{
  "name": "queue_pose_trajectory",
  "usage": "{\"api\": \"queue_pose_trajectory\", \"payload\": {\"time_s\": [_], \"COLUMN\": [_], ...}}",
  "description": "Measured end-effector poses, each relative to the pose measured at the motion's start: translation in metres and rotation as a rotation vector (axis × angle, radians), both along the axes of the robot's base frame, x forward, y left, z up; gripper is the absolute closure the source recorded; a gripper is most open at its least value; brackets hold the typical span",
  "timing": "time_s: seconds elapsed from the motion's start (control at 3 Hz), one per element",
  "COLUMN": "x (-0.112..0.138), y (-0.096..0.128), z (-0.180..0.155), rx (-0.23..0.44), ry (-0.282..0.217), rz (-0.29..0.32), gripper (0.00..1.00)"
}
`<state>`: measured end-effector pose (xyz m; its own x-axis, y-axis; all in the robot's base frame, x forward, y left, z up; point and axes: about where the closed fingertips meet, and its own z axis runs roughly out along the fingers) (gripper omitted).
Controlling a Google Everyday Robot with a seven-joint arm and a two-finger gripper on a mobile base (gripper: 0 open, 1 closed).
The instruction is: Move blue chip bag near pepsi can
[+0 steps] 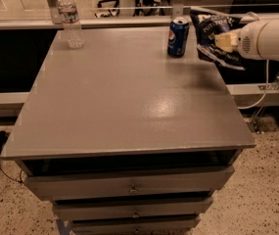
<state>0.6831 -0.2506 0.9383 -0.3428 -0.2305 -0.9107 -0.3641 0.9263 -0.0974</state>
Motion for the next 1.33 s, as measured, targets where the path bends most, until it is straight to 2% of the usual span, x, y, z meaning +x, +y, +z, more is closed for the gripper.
{"api": "queue_pose_trajectory", "payload": {"time_s": [0.33, 1.33], "x": [0.018, 0.076], "y": [-0.002, 0.002], "z": [0.0, -0.021], "rx": [0.031, 0.056], "ry": [-0.025, -0.016], "rz": [-0.024, -0.072], "gripper": [1.0, 1.0]}}
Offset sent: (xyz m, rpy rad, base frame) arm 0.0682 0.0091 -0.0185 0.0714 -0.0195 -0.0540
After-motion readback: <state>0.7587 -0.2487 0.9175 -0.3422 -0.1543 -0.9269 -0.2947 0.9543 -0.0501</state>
